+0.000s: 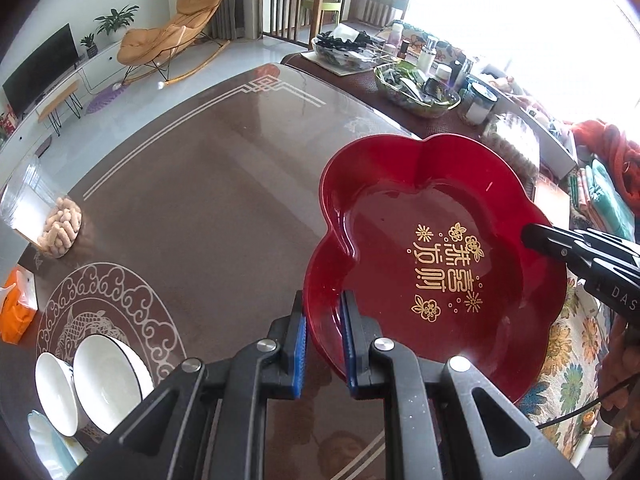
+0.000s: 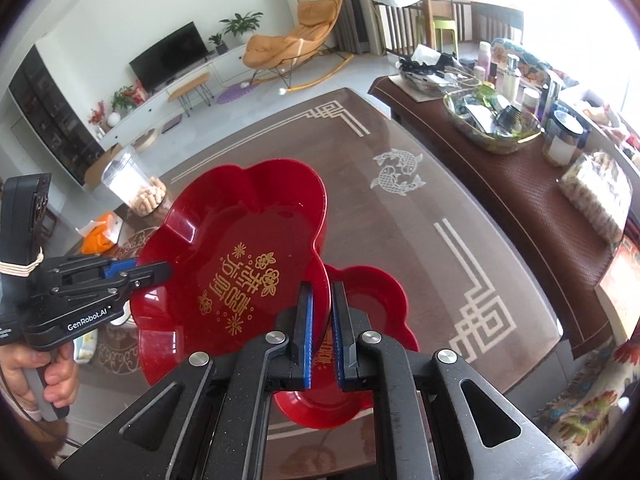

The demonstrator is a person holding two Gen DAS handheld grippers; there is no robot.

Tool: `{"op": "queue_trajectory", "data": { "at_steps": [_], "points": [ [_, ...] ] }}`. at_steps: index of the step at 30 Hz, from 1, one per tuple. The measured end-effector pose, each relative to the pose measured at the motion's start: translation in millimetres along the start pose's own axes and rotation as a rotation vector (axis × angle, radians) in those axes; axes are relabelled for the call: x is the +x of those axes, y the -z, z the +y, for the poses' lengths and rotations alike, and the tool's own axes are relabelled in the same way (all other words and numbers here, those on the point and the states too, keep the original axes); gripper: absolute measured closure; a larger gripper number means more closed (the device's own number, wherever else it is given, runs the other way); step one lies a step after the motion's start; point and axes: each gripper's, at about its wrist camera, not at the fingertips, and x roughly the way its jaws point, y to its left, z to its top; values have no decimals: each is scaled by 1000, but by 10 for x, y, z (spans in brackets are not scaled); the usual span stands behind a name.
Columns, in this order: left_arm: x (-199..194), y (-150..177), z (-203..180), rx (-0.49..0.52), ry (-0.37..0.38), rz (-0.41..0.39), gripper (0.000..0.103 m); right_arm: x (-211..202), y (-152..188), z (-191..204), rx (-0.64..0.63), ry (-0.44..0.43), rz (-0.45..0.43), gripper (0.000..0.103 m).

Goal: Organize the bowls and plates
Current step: 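Carry the red flower plates together and stack them, opening both grippers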

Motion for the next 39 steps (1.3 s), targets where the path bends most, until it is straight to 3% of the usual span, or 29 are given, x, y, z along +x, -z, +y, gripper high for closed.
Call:
{"op": "queue_trajectory", "data": {
  "at_steps": [12,20,25,29,30,32,39],
  "points": [
    [746,205,-352,28,-47,58,88,368,291,-574,72,56,27,93],
    [849,281,-414,75,-91,46,88,526,459,-647,58,75,48,93],
    [965,332,-499,132,-199,48,87,575,564,-613,30,101,50,93],
    [973,362,-462,115,-199,38,87,528,573,-589,9,133,17,89],
    [942,358,-448,108,-196,26,87,513,569,-597,13,133,12,85],
    [850,344,-408,85,-182,-3,87,469,565,-620,31,124,-2,58],
    [310,458,-258,-14,-129,-142,87,103,682,-601,106,88,-90,49]
  ]
}}
